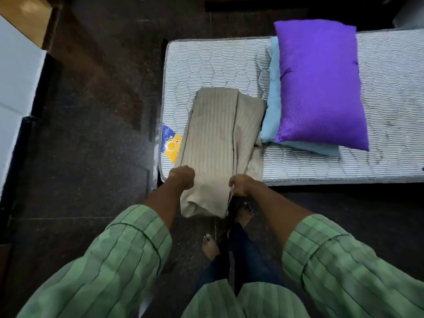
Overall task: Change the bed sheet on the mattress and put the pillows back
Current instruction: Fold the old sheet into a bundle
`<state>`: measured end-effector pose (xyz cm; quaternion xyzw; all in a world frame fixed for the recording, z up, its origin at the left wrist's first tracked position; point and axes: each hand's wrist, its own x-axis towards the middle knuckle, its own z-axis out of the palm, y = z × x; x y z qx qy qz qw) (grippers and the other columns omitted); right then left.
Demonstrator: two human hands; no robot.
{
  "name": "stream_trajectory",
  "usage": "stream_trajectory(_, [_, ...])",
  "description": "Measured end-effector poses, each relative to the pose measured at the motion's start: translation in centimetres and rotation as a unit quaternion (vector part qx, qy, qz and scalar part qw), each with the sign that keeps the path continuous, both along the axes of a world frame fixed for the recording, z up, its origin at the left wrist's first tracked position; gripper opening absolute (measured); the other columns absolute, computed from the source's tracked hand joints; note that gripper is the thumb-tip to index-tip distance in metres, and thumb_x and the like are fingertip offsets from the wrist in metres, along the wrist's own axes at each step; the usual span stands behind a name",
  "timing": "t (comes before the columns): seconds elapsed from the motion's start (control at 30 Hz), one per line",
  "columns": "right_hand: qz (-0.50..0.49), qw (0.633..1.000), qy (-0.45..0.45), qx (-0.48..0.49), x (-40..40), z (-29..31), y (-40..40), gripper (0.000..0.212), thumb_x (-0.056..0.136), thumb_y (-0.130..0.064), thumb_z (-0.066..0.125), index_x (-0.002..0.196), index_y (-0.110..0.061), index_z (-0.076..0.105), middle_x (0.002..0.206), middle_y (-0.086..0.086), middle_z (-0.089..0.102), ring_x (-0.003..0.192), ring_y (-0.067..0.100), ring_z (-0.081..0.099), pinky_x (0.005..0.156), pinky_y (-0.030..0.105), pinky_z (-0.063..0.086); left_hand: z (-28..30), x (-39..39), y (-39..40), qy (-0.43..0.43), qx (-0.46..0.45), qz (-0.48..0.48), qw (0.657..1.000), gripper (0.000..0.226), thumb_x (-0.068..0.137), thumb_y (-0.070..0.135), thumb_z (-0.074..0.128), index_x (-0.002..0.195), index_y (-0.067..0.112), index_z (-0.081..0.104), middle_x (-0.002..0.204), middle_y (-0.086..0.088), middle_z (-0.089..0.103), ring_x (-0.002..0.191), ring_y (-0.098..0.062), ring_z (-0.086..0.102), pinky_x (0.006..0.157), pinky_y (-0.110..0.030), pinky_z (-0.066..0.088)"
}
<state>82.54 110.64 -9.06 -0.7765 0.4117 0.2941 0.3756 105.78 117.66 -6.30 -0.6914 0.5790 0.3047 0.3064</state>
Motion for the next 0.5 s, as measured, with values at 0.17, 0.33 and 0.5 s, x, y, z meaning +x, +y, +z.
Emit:
stream_trajectory(0.17, [-0.045, 0.997, -0.044, -0.034, 2.5, 0.2, -7.4, 0.039, 0.093, -0.020, 0.065, 0.131, -0.010, 0.064, 0.141, 0.011, 0.057, 0.128, 0.030, 0.055, 0.101, 0.031, 0.045, 0.5, -2.0, -9.0, 0.047, -0.019, -0.010, 0.999, 0.037, 0.095, 0.021, 0.055, 0.131, 0.021, 0.066, 0.141, -0.007, 0.055, 0.128, -0.031, 0.057, 0.103, -0.045, 0.051])
stream_trajectory(0.33, [-0.088, 0.993, -0.053, -0.050, 4.2, 0.1, -14.4, 0.036, 0.094, -0.021, 0.064, 0.128, -0.010, 0.066, 0.136, 0.010, 0.062, 0.124, 0.028, 0.058, 0.096, 0.029, 0.046, -0.1, -3.4, -17.0, 0.075, -0.055, -0.022, 0.995, 0.033, 0.098, 0.023, 0.056, 0.129, 0.022, 0.066, 0.138, -0.008, 0.054, 0.127, -0.031, 0.056, 0.104, -0.047, 0.049])
stream_trajectory(0.5, [-0.111, 0.989, -0.064, -0.073, 5.7, -0.5, -20.5, 0.036, 0.094, -0.028, 0.065, 0.124, -0.009, 0.065, 0.130, 0.012, 0.065, 0.120, 0.030, 0.060, 0.096, 0.033, 0.049, -0.4, -3.0, -23.4, 0.089, -0.103, -0.027, 0.990, 0.037, 0.099, 0.027, 0.057, 0.135, 0.027, 0.061, 0.140, -0.004, 0.051, 0.129, -0.027, 0.053, 0.101, -0.042, 0.047])
